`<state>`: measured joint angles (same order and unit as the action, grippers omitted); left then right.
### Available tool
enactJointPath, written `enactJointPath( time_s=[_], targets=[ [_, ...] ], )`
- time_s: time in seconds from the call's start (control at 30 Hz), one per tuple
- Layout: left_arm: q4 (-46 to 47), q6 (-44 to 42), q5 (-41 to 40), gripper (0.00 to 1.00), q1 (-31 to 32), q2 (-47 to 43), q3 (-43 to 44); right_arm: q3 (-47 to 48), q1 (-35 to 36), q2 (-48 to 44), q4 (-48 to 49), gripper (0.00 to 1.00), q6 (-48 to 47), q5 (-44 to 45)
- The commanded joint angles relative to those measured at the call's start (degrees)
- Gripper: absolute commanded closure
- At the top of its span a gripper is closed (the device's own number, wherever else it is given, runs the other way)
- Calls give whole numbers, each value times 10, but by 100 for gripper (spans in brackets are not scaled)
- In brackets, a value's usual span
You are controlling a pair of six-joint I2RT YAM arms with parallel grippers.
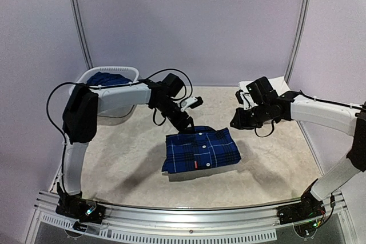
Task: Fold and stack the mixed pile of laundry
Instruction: Pick up the square-folded shirt from the center of the board.
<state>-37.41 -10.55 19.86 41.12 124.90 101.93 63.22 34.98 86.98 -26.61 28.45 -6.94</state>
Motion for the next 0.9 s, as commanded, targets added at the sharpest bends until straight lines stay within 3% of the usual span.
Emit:
enactJointPath(
  time_s=[0.0, 0.17, 0.4, 0.53, 0.6, 0.87],
  targets=[
    [-81, -30, 51, 38, 15, 43, 47, -35, 2, -65, -17, 85, 11, 35],
    [-111, -34, 57, 41, 31, 79, 77, -59, 2, -105, -18, 85, 13, 54],
    [-127, -36, 77, 52, 41, 93, 83, -70, 3, -112, -24, 85, 11, 66],
    [-134, -36, 81, 76, 49, 98, 90, -75, 3, -118, -24, 85, 10, 66],
    [-137, -30, 80, 99, 51, 93, 92, -79, 2, -126, -23, 85, 11, 67],
    [-91, 18, 44, 100, 75, -20, 35, -84, 3, -162, -31, 85, 16, 66]
  ],
)
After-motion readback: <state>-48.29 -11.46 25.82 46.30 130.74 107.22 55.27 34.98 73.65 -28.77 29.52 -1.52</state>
